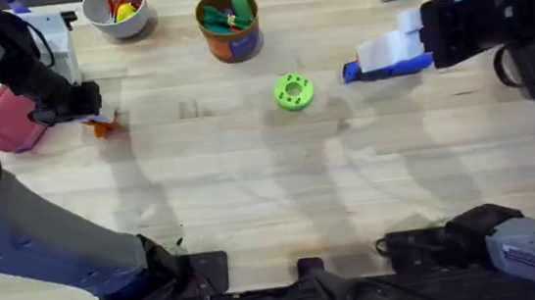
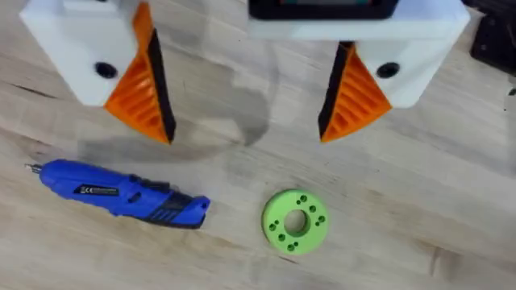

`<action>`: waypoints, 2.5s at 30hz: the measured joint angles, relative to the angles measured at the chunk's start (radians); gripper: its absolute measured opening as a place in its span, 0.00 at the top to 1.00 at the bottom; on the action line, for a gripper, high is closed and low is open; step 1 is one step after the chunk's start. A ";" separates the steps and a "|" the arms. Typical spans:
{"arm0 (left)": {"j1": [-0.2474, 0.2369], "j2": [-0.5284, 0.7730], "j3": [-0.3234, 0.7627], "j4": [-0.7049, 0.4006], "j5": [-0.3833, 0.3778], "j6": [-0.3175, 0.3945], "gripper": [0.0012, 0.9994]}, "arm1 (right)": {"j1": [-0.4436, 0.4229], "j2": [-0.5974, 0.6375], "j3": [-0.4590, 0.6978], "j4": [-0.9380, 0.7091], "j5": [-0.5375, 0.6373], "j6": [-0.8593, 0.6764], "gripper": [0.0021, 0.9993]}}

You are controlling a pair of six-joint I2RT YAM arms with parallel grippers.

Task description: Pick up the gripper from the table and insert it into the empty holder that is missing its gripper. Then pick up a screw, insert it into the mounting hole, and use the screwdriver to tighten it. Finally, clean up the table by picking up the vegetable and placing it into the bucket.

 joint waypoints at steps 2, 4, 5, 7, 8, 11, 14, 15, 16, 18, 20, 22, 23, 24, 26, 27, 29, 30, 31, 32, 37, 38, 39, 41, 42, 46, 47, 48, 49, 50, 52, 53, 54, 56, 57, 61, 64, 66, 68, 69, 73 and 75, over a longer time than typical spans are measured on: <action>0.000 0.000 0.000 0.000 0.000 0.000 0.98 | 0.000 0.000 0.000 0.000 0.000 0.002 0.01; 0.000 0.000 0.000 0.000 0.000 0.000 0.98 | 0.000 0.000 0.000 0.000 0.000 0.002 0.01; 0.000 0.000 0.000 0.000 0.000 0.000 0.98 | 0.000 0.000 0.000 0.000 0.000 0.002 0.01; 0.000 0.000 0.006 -0.005 0.000 -0.001 0.98 | 0.000 0.000 0.000 0.000 0.000 0.002 0.01; 0.000 0.000 0.015 -0.015 0.000 -0.001 0.98 | 0.000 0.000 0.000 0.000 0.000 0.003 0.01; 0.000 0.000 0.074 -0.068 0.010 -0.001 0.98 | 0.000 0.000 0.000 0.000 0.000 0.002 0.01; -0.005 0.000 0.164 -0.125 0.039 -0.004 0.98 | 0.000 0.000 0.000 0.000 0.000 0.002 0.01; -0.009 0.000 0.196 -0.141 0.048 -0.009 0.98 | 0.000 0.000 0.000 0.000 0.000 0.003 0.01; -0.017 0.000 0.232 -0.161 0.055 -0.018 0.98 | 0.000 0.000 0.000 0.000 0.000 0.003 0.01; -0.041 0.000 0.303 -0.198 0.061 -0.041 0.98 | 0.000 0.000 0.000 0.001 0.000 0.002 0.01; -0.080 0.000 0.373 -0.223 0.065 -0.064 0.98 | 0.000 0.000 0.000 0.000 0.000 0.002 0.01; -0.134 0.000 0.436 -0.234 0.069 -0.097 0.98 | 0.000 0.000 0.000 0.000 0.000 0.002 0.01; -0.163 0.000 0.462 -0.234 0.071 -0.113 0.98 | 0.000 0.000 0.000 0.000 0.000 0.003 0.01; -0.199 0.000 0.490 -0.232 0.075 -0.134 0.98 | 0.000 0.000 0.000 0.000 0.000 0.002 0.01; -0.269 0.000 0.527 -0.215 0.084 -0.173 0.98 | 0.000 0.000 0.000 0.000 0.000 0.003 0.01; -0.299 0.000 0.536 -0.199 0.088 -0.189 0.98 | 0.000 0.000 0.000 0.000 0.000 0.003 0.01; -0.365 0.000 0.544 -0.162 0.101 -0.221 0.98 | 0.000 0.000 0.000 0.000 0.000 0.002 0.01; -0.400 0.000 0.544 -0.141 0.107 -0.237 0.98 | 0.000 0.000 0.000 0.000 0.000 0.003 0.01; -0.431 0.000 0.544 -0.119 0.110 -0.253 0.98 | 0.000 0.000 0.000 0.000 0.000 0.002 0.01; -0.458 0.001 0.544 -0.098 0.114 -0.267 0.98 | 0.000 0.000 0.000 0.000 0.000 0.003 0.01; -0.579 0.039 0.545 0.033 0.138 -0.328 0.98 | 0.000 0.000 0.000 0.000 0.000 0.002 0.01; -0.597 0.055 0.545 0.053 0.140 -0.335 0.98 | 0.000 0.000 0.000 0.000 0.000 0.002 0.01; -0.613 0.073 0.545 0.069 0.141 -0.340 0.98 | 0.000 0.000 0.000 0.000 0.000 0.003 0.01; -0.644 0.117 0.545 0.100 0.144 -0.350 0.98 | 0.000 0.000 0.000 0.000 0.000 0.003 0.01; -0.659 0.143 0.545 0.115 0.144 -0.354 0.98 | 0.000 0.000 0.000 0.000 0.000 0.002 0.01; -0.694 0.232 0.545 0.167 0.153 -0.361 0.98 | 0.000 0.000 0.000 0.000 0.000 0.003 0.01; -0.697 0.246 0.545 0.178 0.155 -0.361 0.98 | 0.000 0.000 0.000 0.000 0.000 0.002 0.01; -0.698 0.249 0.545 0.185 0.158 -0.362 0.98 | 0.000 0.000 0.000 0.000 0.000 0.002 0.01; -0.697 0.247 0.545 0.183 0.159 -0.364 0.98 | 0.000 0.000 0.000 0.000 0.000 0.002 0.01; -0.697 0.245 0.545 0.183 0.159 -0.365 0.98 | 0.000 0.000 0.000 0.000 0.000 0.002 0.01; -0.697 0.245 0.545 0.183 0.161 -0.368 0.98 | 0.000 0.000 0.000 0.001 0.000 0.002 0.01; -0.697 0.245 0.545 0.183 0.161 -0.366 0.95 | 0.000 0.000 0.000 0.000 0.000 0.002 0.01; -0.697 0.245 0.545 0.183 0.160 -0.366 0.82 | 0.000 0.000 0.000 -0.001 0.000 0.002 0.01; -0.697 0.245 0.545 0.181 0.161 -0.369 0.49 | 0.000 0.000 0.000 0.000 0.000 0.002 0.01; -0.697 0.245 0.545 0.180 0.161 -0.369 0.35 | 0.000 0.000 0.000 -0.001 0.000 0.002 0.01; -0.697 0.245 0.545 0.180 0.160 -0.375 0.02 | 0.000 0.000 0.000 0.000 0.000 0.002 0.01; -0.697 0.232 0.545 0.177 0.160 -0.376 0.01 | 0.000 0.000 0.000 0.000 0.000 0.002 0.01; -0.698 0.205 0.545 0.173 0.160 -0.376 0.01 | 0.000 0.000 0.000 0.000 0.000 0.002 0.01; -0.698 0.159 0.545 0.153 0.160 -0.375 0.01 | 0.000 0.000 0.000 0.000 0.000 0.002 0.01; -0.698 0.133 0.544 0.137 0.160 -0.375 0.01 | 0.000 0.000 0.000 0.000 0.000 0.003 0.01; -0.698 -0.002 0.545 0.013 0.152 -0.367 0.01 | 0.000 0.000 0.000 0.000 0.000 0.002 0.01; -0.698 -0.059 0.545 -0.058 0.134 -0.364 0.01 | 0.000 0.000 0.000 0.001 0.000 0.002 0.01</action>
